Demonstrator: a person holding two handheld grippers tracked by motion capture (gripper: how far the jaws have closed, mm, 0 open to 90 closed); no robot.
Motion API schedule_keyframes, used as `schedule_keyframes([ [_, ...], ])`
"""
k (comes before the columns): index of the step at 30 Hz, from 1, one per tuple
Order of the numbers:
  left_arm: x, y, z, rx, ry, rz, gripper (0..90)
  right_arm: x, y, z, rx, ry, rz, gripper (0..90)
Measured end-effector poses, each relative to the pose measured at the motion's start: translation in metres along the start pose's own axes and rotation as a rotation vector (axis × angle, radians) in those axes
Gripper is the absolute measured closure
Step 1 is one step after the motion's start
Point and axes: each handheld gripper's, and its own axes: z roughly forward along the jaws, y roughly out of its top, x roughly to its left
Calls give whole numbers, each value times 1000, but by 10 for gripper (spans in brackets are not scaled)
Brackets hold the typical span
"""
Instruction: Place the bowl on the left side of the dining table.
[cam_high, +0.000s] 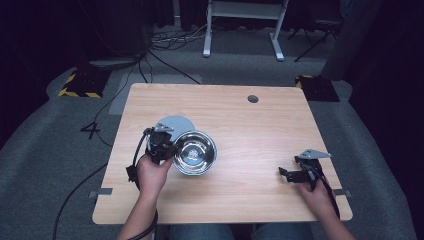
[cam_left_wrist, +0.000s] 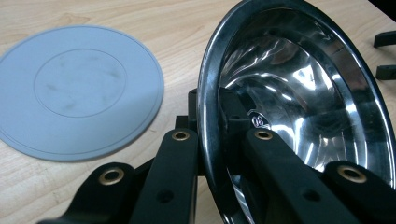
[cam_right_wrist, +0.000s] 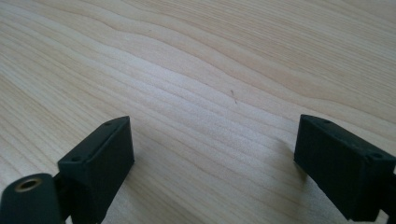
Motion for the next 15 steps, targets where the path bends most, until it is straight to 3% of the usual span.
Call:
schedule_keyframes([
  [5,3,14,-1,-6,41,28,859,0,0,0,-1,-2,4,117],
  [15,21,34,-1,-23,72,0,859,0,1,1,2,-1,13,117],
])
